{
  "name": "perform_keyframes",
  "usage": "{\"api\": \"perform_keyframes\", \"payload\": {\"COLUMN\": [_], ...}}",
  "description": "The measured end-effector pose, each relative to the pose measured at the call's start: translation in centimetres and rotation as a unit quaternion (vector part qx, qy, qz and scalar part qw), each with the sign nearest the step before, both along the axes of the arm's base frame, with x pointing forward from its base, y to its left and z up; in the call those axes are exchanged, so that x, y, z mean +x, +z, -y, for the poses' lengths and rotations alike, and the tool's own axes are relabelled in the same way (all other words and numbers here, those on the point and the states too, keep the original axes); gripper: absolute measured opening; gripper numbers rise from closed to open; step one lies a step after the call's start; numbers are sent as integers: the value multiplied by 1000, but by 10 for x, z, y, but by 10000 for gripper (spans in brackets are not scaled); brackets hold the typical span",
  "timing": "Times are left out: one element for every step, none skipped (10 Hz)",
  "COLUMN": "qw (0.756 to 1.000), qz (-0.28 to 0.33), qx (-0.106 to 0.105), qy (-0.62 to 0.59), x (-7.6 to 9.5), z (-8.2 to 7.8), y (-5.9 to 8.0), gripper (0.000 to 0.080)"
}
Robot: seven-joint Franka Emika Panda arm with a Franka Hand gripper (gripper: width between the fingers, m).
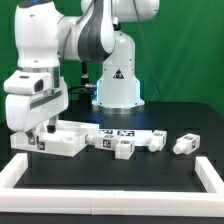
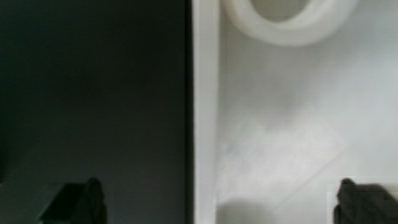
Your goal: Assemble one leg
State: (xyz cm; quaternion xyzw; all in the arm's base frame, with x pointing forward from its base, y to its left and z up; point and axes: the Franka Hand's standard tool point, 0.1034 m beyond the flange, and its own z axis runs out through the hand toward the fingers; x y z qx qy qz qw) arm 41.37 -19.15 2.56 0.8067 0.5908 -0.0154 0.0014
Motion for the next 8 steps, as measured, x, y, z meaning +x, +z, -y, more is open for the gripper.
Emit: {"api": "perform_keyframes", "payload": {"qw": [1000,1000,1000,1000,999,999,999,999], "qz": [-5,-8,-10,-17,-26,-25,-25,-25], "qx": [1,1,3,6,11,10,10,10], "qy": [-6,-15,-16,-13,-17,-19,-19,-19], "x": [-1,1,3,3,3,3,3,3], "z": [0,-1,-4,-3,0,0,0,0], "y": [-6,-12,-16,-18,-18,-18,-18,-18], "gripper": [649,649,649,649,649,649,535,399]}}
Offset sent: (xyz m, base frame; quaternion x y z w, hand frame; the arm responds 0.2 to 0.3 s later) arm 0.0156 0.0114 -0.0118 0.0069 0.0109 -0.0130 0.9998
